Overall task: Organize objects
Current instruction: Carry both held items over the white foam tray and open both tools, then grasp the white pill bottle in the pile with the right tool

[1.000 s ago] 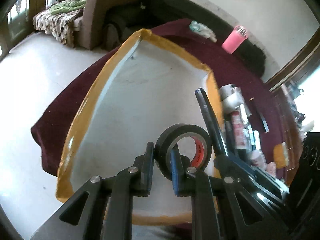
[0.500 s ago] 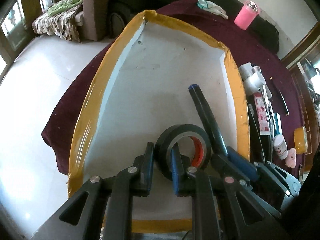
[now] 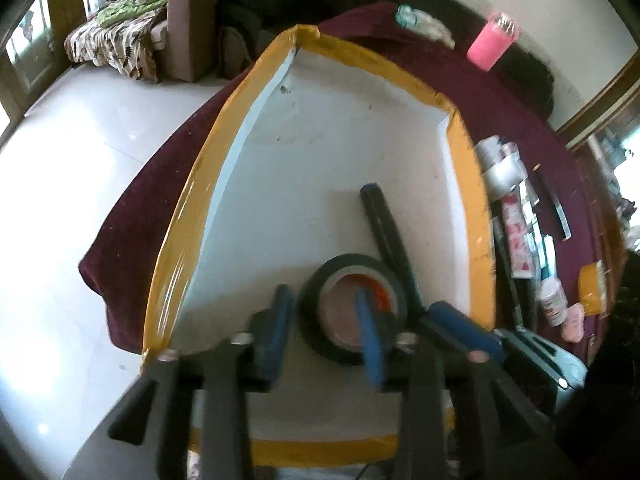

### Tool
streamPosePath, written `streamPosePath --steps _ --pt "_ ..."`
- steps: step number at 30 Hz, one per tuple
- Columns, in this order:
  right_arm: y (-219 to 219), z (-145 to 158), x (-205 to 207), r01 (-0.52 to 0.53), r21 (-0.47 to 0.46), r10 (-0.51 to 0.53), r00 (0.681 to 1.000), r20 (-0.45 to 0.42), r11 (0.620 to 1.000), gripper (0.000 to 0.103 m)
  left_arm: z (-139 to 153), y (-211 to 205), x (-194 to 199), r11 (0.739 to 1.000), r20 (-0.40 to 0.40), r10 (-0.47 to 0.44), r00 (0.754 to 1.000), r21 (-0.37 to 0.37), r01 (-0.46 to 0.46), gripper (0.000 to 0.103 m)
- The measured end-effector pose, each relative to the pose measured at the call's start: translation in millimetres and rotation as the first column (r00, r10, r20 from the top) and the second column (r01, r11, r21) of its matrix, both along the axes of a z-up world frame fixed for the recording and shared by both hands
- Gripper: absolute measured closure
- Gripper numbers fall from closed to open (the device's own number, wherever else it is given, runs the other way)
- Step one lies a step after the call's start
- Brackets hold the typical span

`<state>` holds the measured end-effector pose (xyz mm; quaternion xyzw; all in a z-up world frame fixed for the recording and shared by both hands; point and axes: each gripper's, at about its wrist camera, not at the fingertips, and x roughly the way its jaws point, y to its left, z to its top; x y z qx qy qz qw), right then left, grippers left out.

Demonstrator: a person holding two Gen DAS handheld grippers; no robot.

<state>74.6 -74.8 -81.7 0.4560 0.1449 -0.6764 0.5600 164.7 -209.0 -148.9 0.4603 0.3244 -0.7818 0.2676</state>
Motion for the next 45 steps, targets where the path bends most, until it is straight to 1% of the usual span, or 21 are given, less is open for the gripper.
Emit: streamPosePath --steps 1,2,3,4,5,7,9,11,14,18,21,24,28,31,34,39,42,44,45 --pt "2.4 1.1 -3.6 -0.002 -0.023 0.003 0.999 0.037 1.000 0.077 4.4 1.9 4.1 1.000 -0.041 0.016 0.999 0.001 -0.016 0.067" --pt "7.5 3.3 -6.8 0.001 -0.054 0.003 0.998 0.068 0.999 0.066 9.4 4.2 6.7 1.000 -0.075 0.026 0.997 -0.002 -0.026 0.064" --pt "11.9 5.5 -8.7 0.004 -0.075 0.002 0.997 0.077 0.997 0.063 15.6 8.2 11.1 0.999 -0.113 0.033 0.993 -0.015 -0.035 0.061" --pt "17.0 8.7 -10.9 0.003 -0.105 0.006 0.996 0.088 0.994 0.060 20.2 11.8 13.2 0.999 -0.138 0.040 0.990 -0.028 -0.045 0.059" --pt "22.8 11.9 -12.8 0.007 -0.130 0.006 0.995 0.096 0.991 0.054 26.2 17.6 17.1 0.997 -0.167 0.049 0.985 -0.052 -0.059 0.057" --pt "40.2 18.1 -18.4 0.029 -0.183 -0.009 0.994 0.105 0.983 0.047 34.3 28.8 15.1 0.995 -0.208 0.048 0.977 -0.075 -0.064 0.053" --pt "61.2 22.1 -25.7 0.048 -0.224 -0.023 0.993 0.115 0.973 0.047 38.1 43.6 8.6 0.997 -0.242 -0.001 0.970 -0.078 -0.018 0.053" --pt "83.0 24.0 -32.6 0.075 -0.259 -0.048 0.993 0.108 0.963 0.046 39.9 55.4 0.4 0.997 -0.268 -0.046 0.962 -0.070 0.028 0.053" --pt "120.5 25.7 -46.8 0.139 -0.296 -0.116 0.989 0.094 0.945 0.044 42.1 79.7 -20.7 0.992 -0.284 -0.126 0.951 -0.059 0.114 0.053" --pt "161.7 25.9 -72.0 0.200 -0.313 -0.182 0.980 0.087 0.929 0.044 46.5 110.0 -55.2 0.976 -0.281 -0.216 0.935 -0.072 0.204 0.053" --pt "181.3 28.2 -83.6 0.221 -0.314 -0.221 0.975 0.037 0.923 0.044 44.2 129.1 -78.3 0.965 -0.253 -0.263 0.931 -0.088 0.249 0.053" --pt "195.0 31.1 -100.1 0.225 -0.310 -0.237 0.972 -0.002 0.924 0.044 37.2 139.0 -89.6 0.959 -0.239 -0.283 0.929 -0.071 0.274 0.053" --pt "201.7 29.2 -120.4 0.282 -0.268 -0.302 0.953 -0.034 0.921 0.044 27.5 144.9 -96.1 0.957 -0.221 -0.289 0.931 -0.057 0.284 0.053" --pt "204.2 23.1 -138.3 0.296 -0.243 -0.311 0.950 -0.023 0.924 0.044 20.4 146.1 -96.6 0.954 -0.205 -0.298 0.932 -0.048 0.295 0.053" --pt "203.9 16.9 -150.5 0.310 -0.211 -0.323 0.946 -0.033 0.927 0.044 15.2 146.7 -100.3 0.953 -0.192 -0.301 0.934 -0.035 0.300 0.053" --pt "189.6 5.7 -155.9 0.289 -0.132 -0.292 0.956 -0.008 0.948 0.044 12.8 153.6 -107.2 0.945 -0.179 -0.325 0.929 -0.035 0.324 0.053" --pt "186.1 6.5 -145.5 0.250 -0.121 -0.254 0.967 -0.012 0.961 0.045 11.1 156.7 -110.2 0.941 -0.169 -0.338 0.926 -0.033 0.338 0.053" --pt "182.4 6.2 -140.1 0.238 -0.127 -0.240 0.971 -0.004 0.963 0.054 9.3 157.8 -110.9 0.940 -0.170 -0.341 0.925 -0.028 0.341 0.053" --pt "179.4 4.8 -138.4 0.233 -0.125 -0.234 0.972 0.001 0.965 0.057 7.9 158.7 -112.0 0.939 -0.162 -0.343 0.925 -0.030 0.343 0.053"
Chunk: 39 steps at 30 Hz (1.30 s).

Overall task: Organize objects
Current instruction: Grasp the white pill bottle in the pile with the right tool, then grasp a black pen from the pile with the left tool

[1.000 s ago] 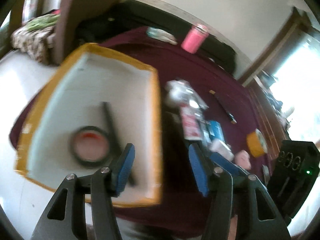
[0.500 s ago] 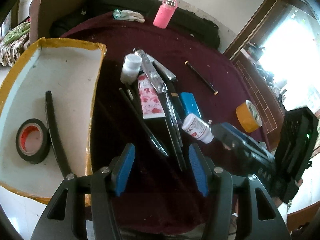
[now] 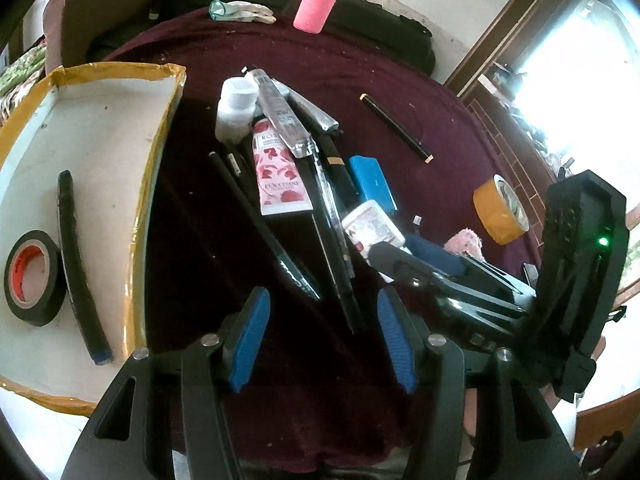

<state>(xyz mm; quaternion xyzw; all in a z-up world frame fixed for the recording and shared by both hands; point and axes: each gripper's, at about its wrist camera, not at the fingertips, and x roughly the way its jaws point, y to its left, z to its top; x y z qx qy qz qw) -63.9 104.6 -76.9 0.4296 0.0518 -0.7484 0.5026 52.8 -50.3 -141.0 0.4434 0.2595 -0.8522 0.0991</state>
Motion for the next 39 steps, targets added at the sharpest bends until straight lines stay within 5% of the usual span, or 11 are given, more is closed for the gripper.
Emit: streamPosePath --steps 2,16,18,22,29,34,39 --pt "-5.1 -3.7 0.4 0.019 0.039 -0.019 1.000 -0.011 0.999 0.069 -2.7 0.3 -2.3 1.000 0.012 0.002 1.000 0.000 -0.002 0.053" --pt "-3.3 -4.3 3.5 0.056 0.037 -0.056 0.998 -0.002 0.998 0.069 -20.9 -26.2 -27.6 0.995 0.128 0.102 0.987 -0.023 -0.099 0.055" --pt "-3.9 -4.2 3.6 0.056 0.036 -0.056 0.998 -0.002 0.998 0.069 -24.1 -27.1 -34.8 0.992 0.166 0.113 0.980 -0.069 -0.103 0.069" --pt "-3.5 -4.4 3.6 0.057 0.038 -0.057 0.998 -0.006 0.998 0.069 -23.9 -27.1 -45.1 0.986 0.199 0.110 0.974 -0.146 -0.082 0.077" --pt "-3.7 -5.3 2.4 0.057 0.035 -0.057 0.998 0.014 0.998 0.069 -23.5 -41.9 -47.5 0.986 0.228 0.118 0.967 -0.141 -0.087 0.077" --pt "-5.8 -7.0 2.6 0.057 0.052 -0.057 0.998 0.006 0.997 0.069 -25.3 -18.3 -58.6 0.959 0.242 0.105 0.965 -0.280 -0.034 0.077" --pt "-3.5 -7.8 0.9 0.060 0.047 -0.061 0.998 0.019 0.997 0.069 -21.9 -28.6 -46.2 0.970 0.270 0.073 0.960 -0.242 -0.006 0.086"
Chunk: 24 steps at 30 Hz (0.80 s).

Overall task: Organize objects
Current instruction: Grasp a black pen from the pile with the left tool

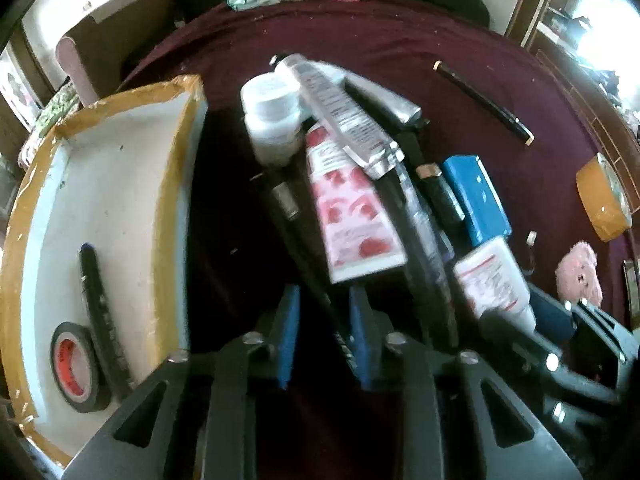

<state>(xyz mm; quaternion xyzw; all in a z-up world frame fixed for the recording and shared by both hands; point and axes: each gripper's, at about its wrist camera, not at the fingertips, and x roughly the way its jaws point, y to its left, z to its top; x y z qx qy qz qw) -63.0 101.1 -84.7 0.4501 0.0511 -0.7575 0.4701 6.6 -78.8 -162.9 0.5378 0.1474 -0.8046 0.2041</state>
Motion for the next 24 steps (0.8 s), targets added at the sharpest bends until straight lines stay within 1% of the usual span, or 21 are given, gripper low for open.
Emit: streamPosePath --steps 3,6,9,13,14,17,20,22,23,24 --pt "-0.2 -0.1 0.0 0.001 -0.001 -0.001 1.000 0.001 1.000 0.069 1.5 -0.5 14.2 1.000 0.044 -0.012 0.999 0.017 0.011 0.087" --pt "-0.2 -0.2 -0.3 0.001 0.000 -0.001 1.000 0.000 1.000 0.069 3.9 2.7 25.9 1.000 0.040 -0.017 0.999 0.016 0.016 0.086" --pt "-0.8 0.0 0.3 0.000 0.004 0.000 1.000 -0.002 1.000 0.069 5.6 1.6 27.2 1.000 0.015 -0.010 1.000 0.022 0.010 0.087" --pt "-1.5 -1.0 1.0 0.003 0.013 -0.003 1.000 0.000 1.000 0.069 8.5 4.0 29.7 1.000 -0.009 -0.021 1.000 -0.007 0.021 0.087" --pt "-1.3 -1.2 1.3 0.004 0.014 -0.004 1.000 0.000 1.000 0.069 9.4 5.5 31.9 1.000 -0.019 -0.028 0.999 -0.011 0.028 0.089" --pt "-1.0 -1.0 2.1 0.007 0.015 -0.007 1.000 -0.002 1.000 0.069 14.0 8.7 46.7 0.999 -0.058 -0.045 0.997 0.022 0.046 0.093" --pt "-1.3 -1.4 2.9 0.010 0.015 -0.010 1.000 -0.002 1.000 0.069 22.7 17.8 64.3 0.997 -0.077 -0.073 0.994 0.034 0.076 0.093" --pt "-2.6 -1.5 3.5 0.010 0.021 -0.009 1.000 -0.008 1.000 0.069 25.1 22.4 72.0 0.994 -0.072 -0.091 0.993 0.049 0.094 0.093" --pt "-3.4 -1.4 3.6 0.010 0.026 -0.010 1.000 -0.011 1.000 0.069 21.9 25.2 63.8 0.994 -0.068 -0.093 0.993 0.044 0.096 0.093" --pt "-4.0 -1.5 3.6 0.011 0.029 -0.011 1.000 -0.014 1.000 0.069 22.5 26.1 64.3 0.994 -0.068 -0.095 0.993 0.040 0.098 0.093"
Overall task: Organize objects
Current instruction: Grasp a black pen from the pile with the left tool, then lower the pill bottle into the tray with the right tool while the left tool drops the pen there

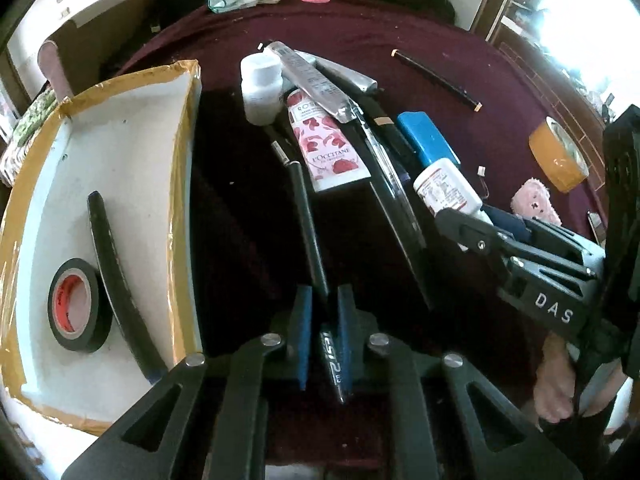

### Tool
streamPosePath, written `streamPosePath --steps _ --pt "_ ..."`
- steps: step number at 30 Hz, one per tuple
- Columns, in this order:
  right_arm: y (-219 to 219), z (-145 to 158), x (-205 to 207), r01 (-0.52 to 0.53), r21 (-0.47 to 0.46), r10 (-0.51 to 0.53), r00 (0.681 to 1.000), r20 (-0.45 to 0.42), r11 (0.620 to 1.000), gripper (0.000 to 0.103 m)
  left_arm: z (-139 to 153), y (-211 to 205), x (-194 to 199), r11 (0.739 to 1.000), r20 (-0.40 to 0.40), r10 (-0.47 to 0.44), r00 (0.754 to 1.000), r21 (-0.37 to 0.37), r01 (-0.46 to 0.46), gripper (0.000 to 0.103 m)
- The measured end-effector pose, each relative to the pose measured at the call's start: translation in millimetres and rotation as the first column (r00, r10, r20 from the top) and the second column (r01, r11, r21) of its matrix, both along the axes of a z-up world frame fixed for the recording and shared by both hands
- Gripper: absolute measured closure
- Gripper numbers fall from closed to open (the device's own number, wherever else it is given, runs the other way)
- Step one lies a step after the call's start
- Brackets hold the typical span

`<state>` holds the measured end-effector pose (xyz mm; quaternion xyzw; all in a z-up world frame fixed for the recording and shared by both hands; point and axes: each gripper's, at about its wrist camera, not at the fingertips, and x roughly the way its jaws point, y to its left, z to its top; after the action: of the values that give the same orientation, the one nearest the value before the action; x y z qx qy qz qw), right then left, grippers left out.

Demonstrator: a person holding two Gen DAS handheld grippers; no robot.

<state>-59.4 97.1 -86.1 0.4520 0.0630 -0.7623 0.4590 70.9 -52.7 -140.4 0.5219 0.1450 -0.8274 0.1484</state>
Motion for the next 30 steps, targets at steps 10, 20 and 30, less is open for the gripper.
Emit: streamPosePath --steps 10,20,30 --pt "0.5 -0.3 1.4 0.001 0.006 -0.001 1.000 -0.012 1.000 0.069 -6.1 3.3 3.2 0.999 -0.041 0.018 0.999 0.031 -0.016 0.093" --pt "4.6 4.1 4.5 0.014 -0.008 -0.014 0.999 -0.051 1.000 0.070 4.3 -13.7 23.1 0.988 -0.141 0.058 0.988 0.151 -0.037 0.096" --pt "11.2 19.6 20.9 0.022 -0.124 -0.025 0.999 -0.025 0.992 0.070 24.7 -29.9 43.9 0.970 -0.240 0.128 0.962 0.230 -0.072 0.096"
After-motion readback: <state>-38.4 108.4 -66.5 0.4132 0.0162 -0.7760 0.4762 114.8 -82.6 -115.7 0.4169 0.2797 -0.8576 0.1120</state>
